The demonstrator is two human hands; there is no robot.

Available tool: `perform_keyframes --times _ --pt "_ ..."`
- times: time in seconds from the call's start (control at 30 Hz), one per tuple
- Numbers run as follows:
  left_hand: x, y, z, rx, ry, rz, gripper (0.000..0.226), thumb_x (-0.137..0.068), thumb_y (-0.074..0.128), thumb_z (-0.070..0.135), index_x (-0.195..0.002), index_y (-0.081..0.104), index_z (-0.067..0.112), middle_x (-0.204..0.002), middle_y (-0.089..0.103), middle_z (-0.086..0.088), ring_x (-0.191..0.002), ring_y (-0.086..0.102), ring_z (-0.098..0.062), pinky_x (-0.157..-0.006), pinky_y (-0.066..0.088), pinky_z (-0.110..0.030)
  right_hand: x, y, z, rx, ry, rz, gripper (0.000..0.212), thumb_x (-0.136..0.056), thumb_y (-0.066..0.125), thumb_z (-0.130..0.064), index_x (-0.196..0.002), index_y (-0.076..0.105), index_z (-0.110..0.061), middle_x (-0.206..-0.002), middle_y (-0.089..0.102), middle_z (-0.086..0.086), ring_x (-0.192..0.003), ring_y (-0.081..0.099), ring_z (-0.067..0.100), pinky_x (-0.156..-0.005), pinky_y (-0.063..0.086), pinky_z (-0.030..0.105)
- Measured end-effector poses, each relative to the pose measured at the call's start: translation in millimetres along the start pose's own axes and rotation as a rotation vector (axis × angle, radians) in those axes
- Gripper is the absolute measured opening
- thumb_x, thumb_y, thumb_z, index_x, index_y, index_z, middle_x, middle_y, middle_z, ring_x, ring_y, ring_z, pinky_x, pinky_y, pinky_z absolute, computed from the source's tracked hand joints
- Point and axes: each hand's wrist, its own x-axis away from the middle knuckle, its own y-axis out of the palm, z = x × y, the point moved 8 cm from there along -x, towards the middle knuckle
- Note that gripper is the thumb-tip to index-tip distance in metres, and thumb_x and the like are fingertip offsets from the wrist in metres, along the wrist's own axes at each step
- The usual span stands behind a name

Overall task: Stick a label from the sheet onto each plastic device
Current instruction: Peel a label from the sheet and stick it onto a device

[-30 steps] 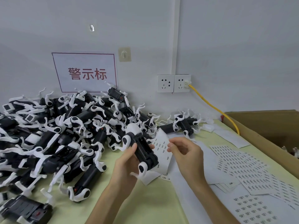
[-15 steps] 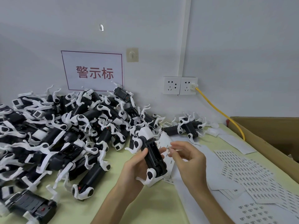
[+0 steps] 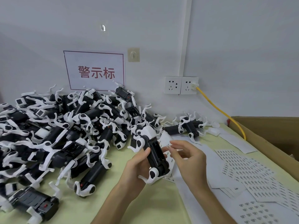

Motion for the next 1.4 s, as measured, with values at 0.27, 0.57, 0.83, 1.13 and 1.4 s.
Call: perform_keyframes --times 0.27,0.57,0.83,1.13,1.4 --pt "-1.7 5.6 7.4 -0.179 0.093 -0.064 0.070 -0.070 0.082 0.057 -0.126 0.071 0.015 -0.134 0.067 -0.013 -0.117 0.063 -0.027 -0.104 0.049 -0.045 -3.3 -2.8 -6.2 0.121 -0.034 -0.016 0.015 -0.079 0.083 -0.019 -0.090 0.076 -0.026 -0.086 0.071 -0.017 -0.070 0.066 0.006 -0.060 0.046 0.013" --pt "2.1 0.3 4.4 -0.236 0.066 0.008 0.075 -0.068 0.080 0.042 -0.128 0.066 -0.001 -0.120 0.071 -0.016 -0.109 0.067 -0.035 -0.103 0.050 -0.049 -5.2 0.5 -3.2 0.321 -0.114 -0.083 0.021 -0.080 0.082 -0.013 -0.076 0.069 -0.029 -0.083 0.064 -0.020 -0.070 0.063 0.008 -0.060 0.044 0.014" --pt "6.3 -4.7 4.8 -0.194 0.059 0.138 0.099 -0.056 0.086 0.043 -0.136 0.053 -0.004 -0.135 0.064 -0.016 -0.121 0.063 -0.033 -0.109 0.045 -0.054 -2.9 1.2 -6.9 0.428 -0.165 -0.048 0.021 -0.079 0.081 -0.014 -0.074 0.067 -0.028 -0.080 0.061 -0.017 -0.066 0.057 0.011 -0.059 0.042 0.018" --pt "4.0 -22.4 20.5 -0.056 0.210 0.262 0.039 -0.074 0.087 0.028 -0.088 0.063 0.001 -0.082 0.062 -0.010 -0.068 0.057 -0.019 -0.066 0.051 -0.024 -6.1 1.7 -0.9 -0.240 0.236 -0.139 0.023 -0.088 0.070 -0.006 -0.085 0.080 -0.027 -0.058 0.059 -0.002 -0.051 0.046 0.009 -0.053 0.037 0.021" --pt "5.8 -20.9 15.3 0.325 0.172 0.304 0.015 -0.080 0.074 0.028 -0.080 0.082 0.015 -0.096 0.075 -0.003 -0.099 0.076 -0.023 -0.081 0.061 -0.026 28.8 50.1 -3.7 -0.891 0.686 -0.426 0.048 -0.073 0.066 -0.026 -0.120 0.073 -0.023 -0.050 0.032 0.001 -0.042 0.024 0.010 -0.039 0.021 0.021"
